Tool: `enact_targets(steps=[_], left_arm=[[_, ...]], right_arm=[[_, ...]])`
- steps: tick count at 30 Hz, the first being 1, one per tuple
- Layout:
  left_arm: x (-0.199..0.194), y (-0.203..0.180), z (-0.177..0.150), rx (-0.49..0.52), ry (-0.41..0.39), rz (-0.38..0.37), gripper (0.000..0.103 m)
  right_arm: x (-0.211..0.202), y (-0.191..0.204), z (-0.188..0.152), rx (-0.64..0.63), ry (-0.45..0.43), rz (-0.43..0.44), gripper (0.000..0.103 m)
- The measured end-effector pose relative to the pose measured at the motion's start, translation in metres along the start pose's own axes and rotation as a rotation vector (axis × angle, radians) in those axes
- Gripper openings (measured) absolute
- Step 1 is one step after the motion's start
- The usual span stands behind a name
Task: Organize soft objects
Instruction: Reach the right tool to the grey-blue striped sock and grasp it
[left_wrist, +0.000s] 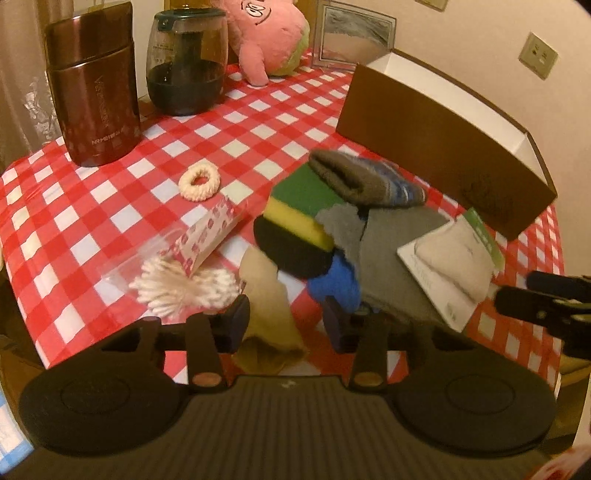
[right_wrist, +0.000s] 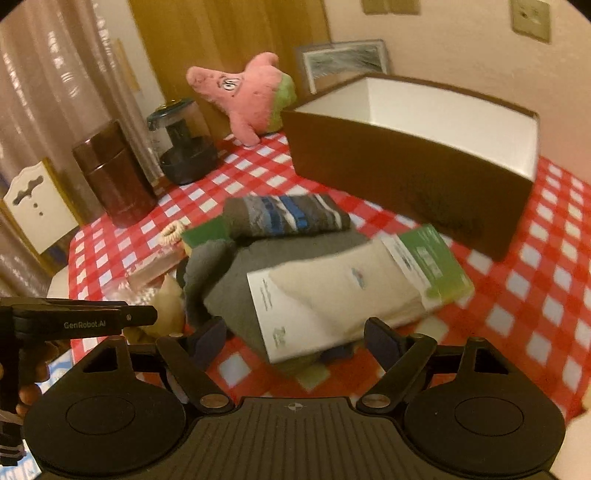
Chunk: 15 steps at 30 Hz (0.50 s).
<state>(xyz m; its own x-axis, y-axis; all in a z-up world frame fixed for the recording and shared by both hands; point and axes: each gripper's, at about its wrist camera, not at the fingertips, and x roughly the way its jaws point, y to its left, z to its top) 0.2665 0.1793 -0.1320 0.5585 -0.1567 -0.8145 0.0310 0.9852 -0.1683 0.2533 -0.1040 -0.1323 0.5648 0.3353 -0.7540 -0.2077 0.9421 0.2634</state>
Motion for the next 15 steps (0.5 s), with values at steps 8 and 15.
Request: enact_targets(steps=[8,15], left_arm=[[0.011,-0.01,0.034,-0.049,-0.043,0.029,0.038],[0.041,-0.014,0.061,-0.084,-0.025,0.025,0.038]], right_arm=[[0.046,-0.001,0.043,-0.157,-0.04,0.074,0.071],[0.09,0.008,0.061,-0.328,-0.031,0.093,0.067]])
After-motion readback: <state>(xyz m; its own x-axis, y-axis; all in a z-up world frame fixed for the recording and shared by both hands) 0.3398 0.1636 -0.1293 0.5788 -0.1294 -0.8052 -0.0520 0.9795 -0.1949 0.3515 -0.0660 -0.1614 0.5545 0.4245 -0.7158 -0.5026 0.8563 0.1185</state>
